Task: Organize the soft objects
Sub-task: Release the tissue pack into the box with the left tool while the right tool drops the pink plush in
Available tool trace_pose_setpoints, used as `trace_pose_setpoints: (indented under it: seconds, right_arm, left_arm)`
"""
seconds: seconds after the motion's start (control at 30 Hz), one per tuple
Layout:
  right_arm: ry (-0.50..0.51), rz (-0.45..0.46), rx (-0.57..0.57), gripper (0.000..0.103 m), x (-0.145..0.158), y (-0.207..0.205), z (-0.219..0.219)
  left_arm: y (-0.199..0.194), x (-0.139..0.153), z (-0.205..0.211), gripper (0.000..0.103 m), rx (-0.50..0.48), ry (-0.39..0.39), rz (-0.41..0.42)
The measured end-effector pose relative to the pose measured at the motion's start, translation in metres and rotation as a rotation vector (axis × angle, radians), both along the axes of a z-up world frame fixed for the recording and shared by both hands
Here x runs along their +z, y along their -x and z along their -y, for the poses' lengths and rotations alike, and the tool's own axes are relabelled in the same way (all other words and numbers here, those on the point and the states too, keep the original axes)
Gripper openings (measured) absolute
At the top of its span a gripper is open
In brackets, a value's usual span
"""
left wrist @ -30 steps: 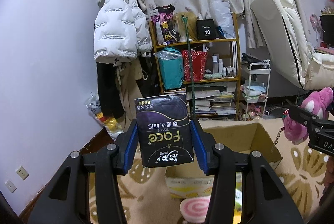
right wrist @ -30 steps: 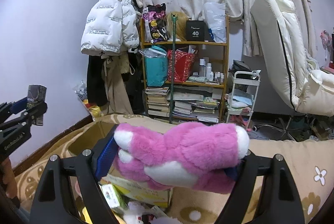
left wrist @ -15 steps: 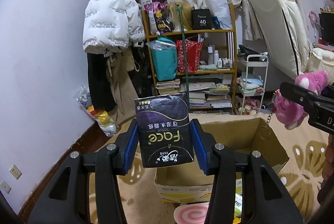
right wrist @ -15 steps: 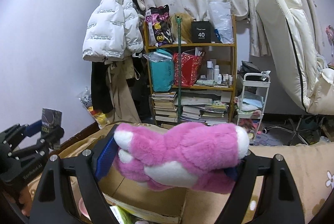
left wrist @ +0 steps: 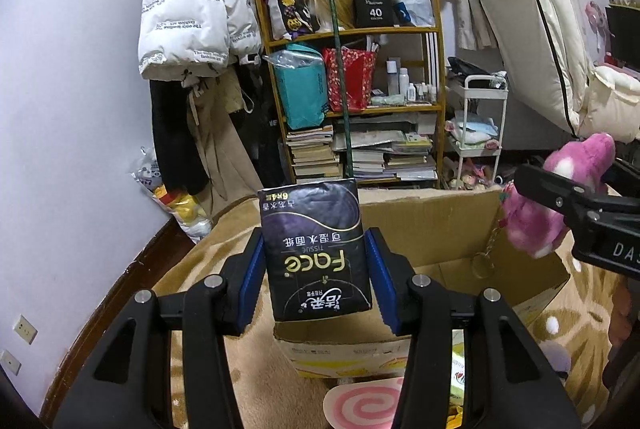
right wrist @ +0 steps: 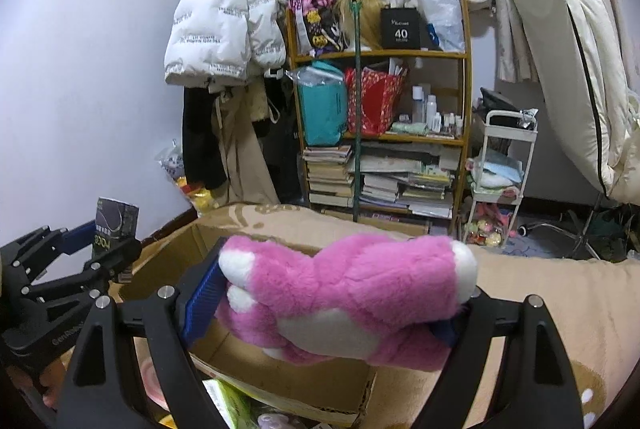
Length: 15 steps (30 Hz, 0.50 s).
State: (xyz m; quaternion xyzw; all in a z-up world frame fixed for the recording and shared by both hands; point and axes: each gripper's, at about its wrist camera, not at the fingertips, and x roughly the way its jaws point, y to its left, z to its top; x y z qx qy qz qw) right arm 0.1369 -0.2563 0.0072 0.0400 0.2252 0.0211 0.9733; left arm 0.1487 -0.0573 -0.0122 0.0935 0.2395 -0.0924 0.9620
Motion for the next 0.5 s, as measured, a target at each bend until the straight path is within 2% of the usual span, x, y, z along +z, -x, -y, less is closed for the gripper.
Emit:
trace_pose_setpoints:
  seconds: [0.13, 0.27, 0.37, 0.5]
  right_arm:
    - [-0.011, 0.004, 0.006, 0.089, -0.0008, 0.0007, 0.0014]
    - [-0.004, -0.001, 0.013, 0.089, -0.0029, 0.0011, -0.0005]
    - [-0.009, -0.016, 0.022, 0.089, -0.0045, 0.0004, -0.0013]
    - [-0.008, -0.034, 0.026, 0.091, -0.0055, 0.0021, -0.0026]
  left_arm:
    - [-0.0047, -0.0059, 0.0006, 0.048, -0.031, 0.017, -0.047]
    - [-0.0056, -0.0093, -0.0010, 0.048, -0.028, 0.030, -0.062]
    - [-0.0058, -0.0113, -0.0023, 0.054, -0.025, 0.031, -0.067]
    - [-0.0024, -0.0090, -0.0013, 0.068, -0.029, 0.024, -0.052]
